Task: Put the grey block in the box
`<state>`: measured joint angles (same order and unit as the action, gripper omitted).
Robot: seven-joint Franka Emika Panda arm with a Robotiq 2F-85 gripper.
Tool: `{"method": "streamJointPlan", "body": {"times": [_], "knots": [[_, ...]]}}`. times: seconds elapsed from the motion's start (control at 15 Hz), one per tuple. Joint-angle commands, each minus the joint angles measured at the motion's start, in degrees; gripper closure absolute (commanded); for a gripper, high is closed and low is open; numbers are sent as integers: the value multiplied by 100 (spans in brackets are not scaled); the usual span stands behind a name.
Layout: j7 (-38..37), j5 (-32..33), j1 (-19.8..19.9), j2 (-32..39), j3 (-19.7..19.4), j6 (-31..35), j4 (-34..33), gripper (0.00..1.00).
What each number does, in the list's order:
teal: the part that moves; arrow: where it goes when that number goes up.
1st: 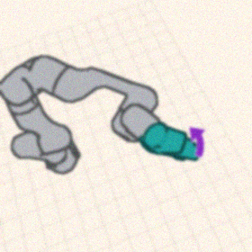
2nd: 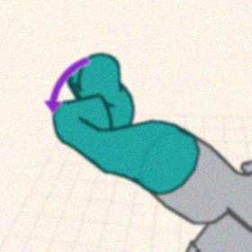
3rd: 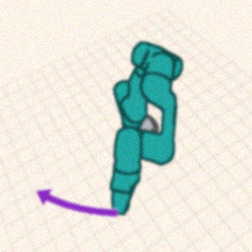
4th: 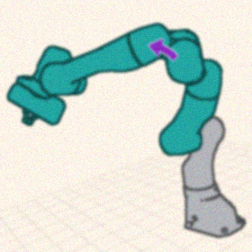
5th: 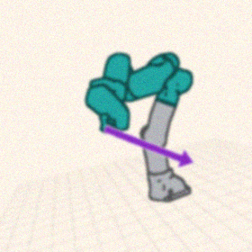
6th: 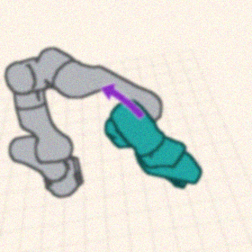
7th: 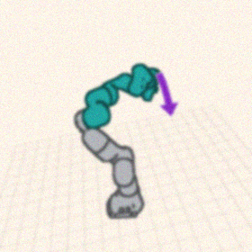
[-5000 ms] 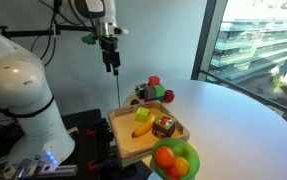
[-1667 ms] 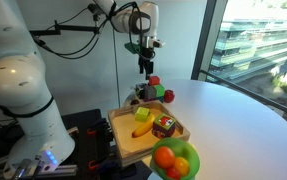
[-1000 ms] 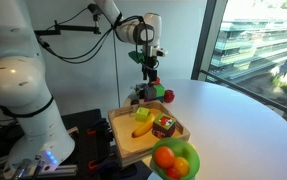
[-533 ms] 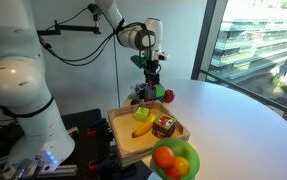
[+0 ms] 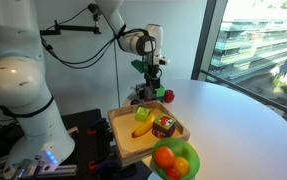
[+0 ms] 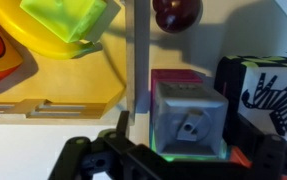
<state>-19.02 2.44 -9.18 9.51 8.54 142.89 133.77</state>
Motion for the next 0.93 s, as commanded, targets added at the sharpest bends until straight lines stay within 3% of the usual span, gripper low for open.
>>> {"method": "streamJointPlan", "body": {"times": [0.0, 0.33, 0.87], "knots": [[23, 186, -84, 75, -110, 123, 0, 26], [12, 47, -88, 25, -108, 15, -57, 66], [29, -221, 54, -469, -221, -586, -34, 75]]}}
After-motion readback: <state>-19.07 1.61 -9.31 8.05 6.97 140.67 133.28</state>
